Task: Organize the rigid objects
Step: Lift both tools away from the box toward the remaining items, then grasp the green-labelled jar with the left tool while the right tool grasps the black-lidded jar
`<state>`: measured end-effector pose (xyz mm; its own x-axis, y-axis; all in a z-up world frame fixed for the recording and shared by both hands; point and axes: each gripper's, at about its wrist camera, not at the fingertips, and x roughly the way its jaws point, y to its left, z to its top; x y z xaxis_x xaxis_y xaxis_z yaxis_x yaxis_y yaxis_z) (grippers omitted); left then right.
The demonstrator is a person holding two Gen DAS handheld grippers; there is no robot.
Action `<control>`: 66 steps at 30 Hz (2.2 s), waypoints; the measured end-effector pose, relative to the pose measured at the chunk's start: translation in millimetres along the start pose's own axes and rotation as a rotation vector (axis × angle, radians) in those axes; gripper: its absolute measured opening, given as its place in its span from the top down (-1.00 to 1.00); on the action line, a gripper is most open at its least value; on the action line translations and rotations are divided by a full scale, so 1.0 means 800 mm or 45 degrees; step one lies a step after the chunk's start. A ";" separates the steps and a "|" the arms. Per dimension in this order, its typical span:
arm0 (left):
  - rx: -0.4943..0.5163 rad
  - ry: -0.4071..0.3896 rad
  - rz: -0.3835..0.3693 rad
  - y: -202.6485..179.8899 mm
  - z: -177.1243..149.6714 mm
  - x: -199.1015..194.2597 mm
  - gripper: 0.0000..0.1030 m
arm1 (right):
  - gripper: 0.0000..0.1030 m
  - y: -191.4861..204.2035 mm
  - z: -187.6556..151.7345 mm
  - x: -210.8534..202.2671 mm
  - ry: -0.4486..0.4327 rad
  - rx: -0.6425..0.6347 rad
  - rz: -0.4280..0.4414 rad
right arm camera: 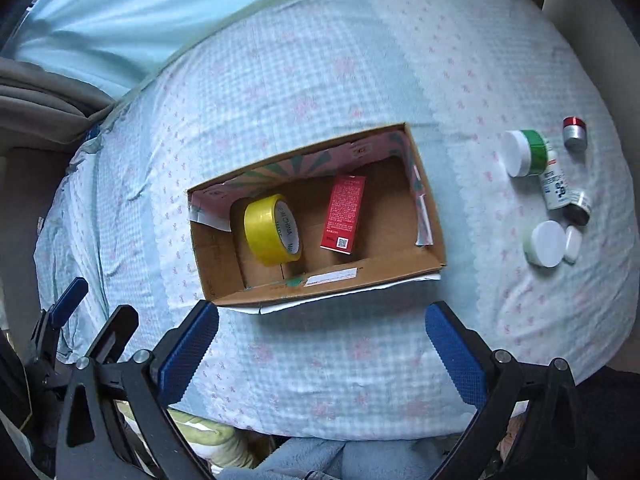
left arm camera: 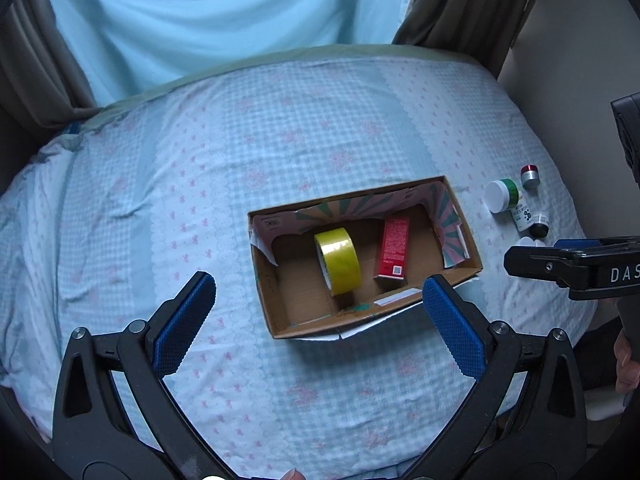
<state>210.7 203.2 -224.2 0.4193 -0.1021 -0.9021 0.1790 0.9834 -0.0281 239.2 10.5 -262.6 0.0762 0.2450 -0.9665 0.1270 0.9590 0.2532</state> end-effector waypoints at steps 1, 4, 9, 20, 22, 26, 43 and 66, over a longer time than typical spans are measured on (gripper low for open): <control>0.001 -0.018 -0.003 -0.008 -0.001 -0.009 -1.00 | -1.00 -0.005 -0.007 -0.010 -0.029 -0.014 -0.012; 0.000 -0.083 -0.025 -0.035 -0.002 -0.035 -1.00 | -1.00 -0.022 -0.025 -0.043 -0.118 -0.042 -0.046; 0.002 -0.136 -0.074 -0.101 -0.004 -0.056 -1.00 | -1.00 -0.078 -0.052 -0.101 -0.288 -0.064 -0.083; -0.116 -0.101 -0.067 -0.287 0.015 -0.017 -1.00 | -1.00 -0.289 -0.063 -0.139 -0.345 -0.067 -0.060; -0.128 -0.063 -0.074 -0.321 0.022 0.004 -1.00 | -1.00 -0.323 -0.054 -0.136 -0.329 -0.106 -0.070; -0.130 0.010 -0.082 -0.377 0.040 0.047 -1.00 | -1.00 -0.385 -0.034 -0.121 -0.281 -0.159 -0.089; -0.034 0.335 -0.086 -0.478 0.113 0.265 -1.00 | -1.00 -0.469 0.046 0.004 -0.118 -0.500 -0.217; -0.063 0.578 -0.123 -0.478 0.122 0.436 -0.30 | -0.40 -0.474 0.058 0.182 0.194 -0.961 -0.358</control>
<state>375.5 -223.4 -485.7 -0.0314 -0.1283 -0.9912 0.1507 0.9798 -0.1316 247.7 -324.5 -497.4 -0.0016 -0.0547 -0.9985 -0.5829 0.8114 -0.0435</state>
